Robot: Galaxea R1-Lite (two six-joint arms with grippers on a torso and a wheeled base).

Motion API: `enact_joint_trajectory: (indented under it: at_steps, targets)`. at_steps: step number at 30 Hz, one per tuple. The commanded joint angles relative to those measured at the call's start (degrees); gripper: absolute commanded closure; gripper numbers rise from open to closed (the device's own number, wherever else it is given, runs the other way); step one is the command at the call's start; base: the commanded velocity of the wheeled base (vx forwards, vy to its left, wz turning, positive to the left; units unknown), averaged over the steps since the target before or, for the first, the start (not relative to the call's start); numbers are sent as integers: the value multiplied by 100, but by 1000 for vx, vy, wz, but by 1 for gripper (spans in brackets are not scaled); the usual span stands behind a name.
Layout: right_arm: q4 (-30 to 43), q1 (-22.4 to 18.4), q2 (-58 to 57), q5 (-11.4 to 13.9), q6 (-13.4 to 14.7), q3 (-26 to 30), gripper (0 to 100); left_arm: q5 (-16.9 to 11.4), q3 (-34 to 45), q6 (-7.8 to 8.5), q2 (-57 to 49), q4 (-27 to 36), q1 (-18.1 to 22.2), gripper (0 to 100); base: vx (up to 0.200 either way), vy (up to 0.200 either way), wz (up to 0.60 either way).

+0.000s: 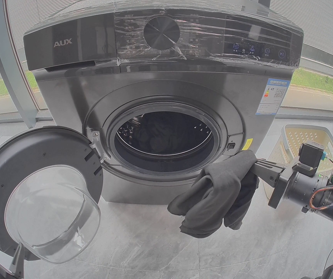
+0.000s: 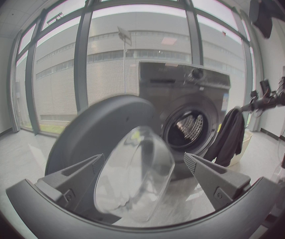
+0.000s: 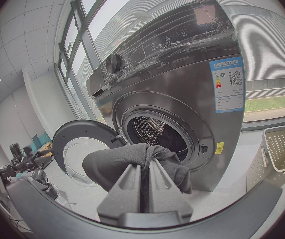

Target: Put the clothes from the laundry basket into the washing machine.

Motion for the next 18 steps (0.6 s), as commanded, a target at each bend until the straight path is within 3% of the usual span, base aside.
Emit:
enact_joint_trajectory:
  at_steps: [1, 2, 3, 4, 8, 11, 15, 16, 18]
  targets:
    - [-79, 135, 339, -132, 184, -430, 100, -1338, -1236, -75, 1029, 69, -151, 0, 0, 0, 0]
    - [-88, 144, 347, -132, 193, -448, 100, -1399, -1236, -75, 1064, 86, -160, 0, 0, 0, 0]
    - [-158, 249, 523, -220, 351, -615, 100, -2023, -1218, -66, 1591, 148, -178, 0, 0, 0, 0]
    - [-238, 285, 655, -334, 430, -703, 100, -2410, -1165, -13, 2101, 113, -169, 0, 0, 0, 0]
    - [-396, 285, 875, -466, 448, -852, 100, -3131, -1183, 171, 3191, -300, -310, 0, 0, 0, 0]
    - [-431, 276, 919, -466, 457, -922, 100, -3421, -1165, 206, 4105, -924, -679, 0, 0, 0, 0]
    - [-449, 206, 1059, -466, 465, -1028, 100, -3438, -1148, 75, 5089, -1636, -1531, 0, 0, 0, 0]
    - [-449, 206, 1059, -466, 465, -1028, 100, -3438, -1148, 75, 5089, -1636, -1531, 0, 0, 0, 0]
    - [-466, 179, 1174, -474, 500, -1124, 100, -3430, -1192, -22, 5828, -2041, -1918, 0, 0, 0, 0]
